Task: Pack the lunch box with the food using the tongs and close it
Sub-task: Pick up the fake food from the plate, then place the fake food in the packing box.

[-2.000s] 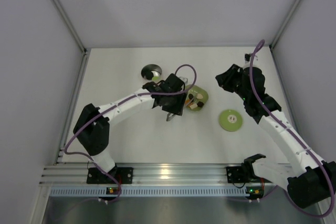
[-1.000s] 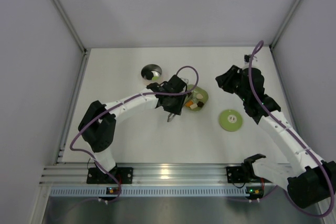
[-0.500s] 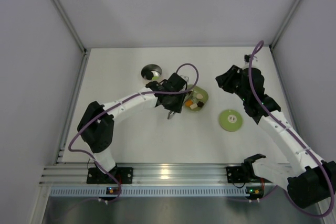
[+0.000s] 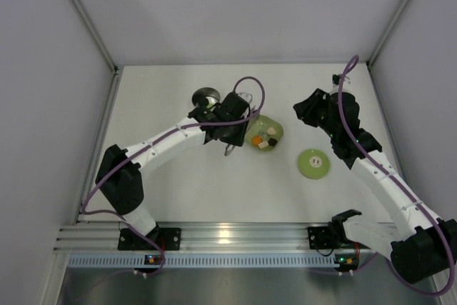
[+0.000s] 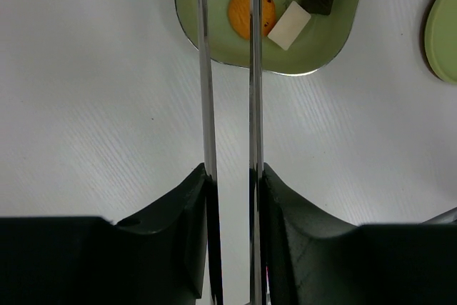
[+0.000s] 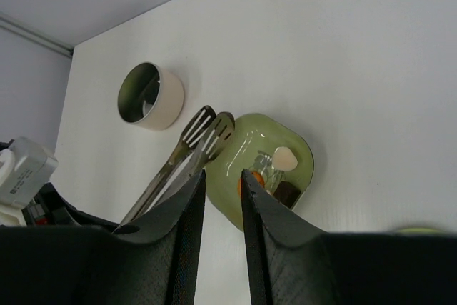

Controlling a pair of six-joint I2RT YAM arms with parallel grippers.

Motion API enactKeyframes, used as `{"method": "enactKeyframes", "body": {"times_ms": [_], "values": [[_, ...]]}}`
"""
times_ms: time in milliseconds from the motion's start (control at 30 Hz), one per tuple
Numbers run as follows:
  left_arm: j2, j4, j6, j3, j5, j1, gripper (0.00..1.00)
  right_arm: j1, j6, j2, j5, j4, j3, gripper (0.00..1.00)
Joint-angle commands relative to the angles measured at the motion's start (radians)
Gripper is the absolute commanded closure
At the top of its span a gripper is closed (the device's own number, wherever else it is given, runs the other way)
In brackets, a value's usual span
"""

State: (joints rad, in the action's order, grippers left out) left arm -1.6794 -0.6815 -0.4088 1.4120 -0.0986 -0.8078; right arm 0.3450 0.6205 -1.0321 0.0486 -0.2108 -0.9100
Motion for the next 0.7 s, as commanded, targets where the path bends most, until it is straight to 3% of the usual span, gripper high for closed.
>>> {"method": "enactKeyframes", "body": {"times_ms": [0,367,667], "values": [[0.086,-0.004,0.005,0.050,-0.056,0.048,0.64,0.020,-0.016,0.001,0.007,-0.004,-0.038,0.74],[0.179,0.017,-0.031,-0.007,-0.024,0.312,0.62,0.020,-0.031,-0.020,-0.007,-0.010,-0.055,0.74],[0.152,0.048,-0.050,-0.059,-0.012,0.374,0.62,0.020,-0.033,-0.028,-0.013,-0.001,-0.044,0.74]]}}
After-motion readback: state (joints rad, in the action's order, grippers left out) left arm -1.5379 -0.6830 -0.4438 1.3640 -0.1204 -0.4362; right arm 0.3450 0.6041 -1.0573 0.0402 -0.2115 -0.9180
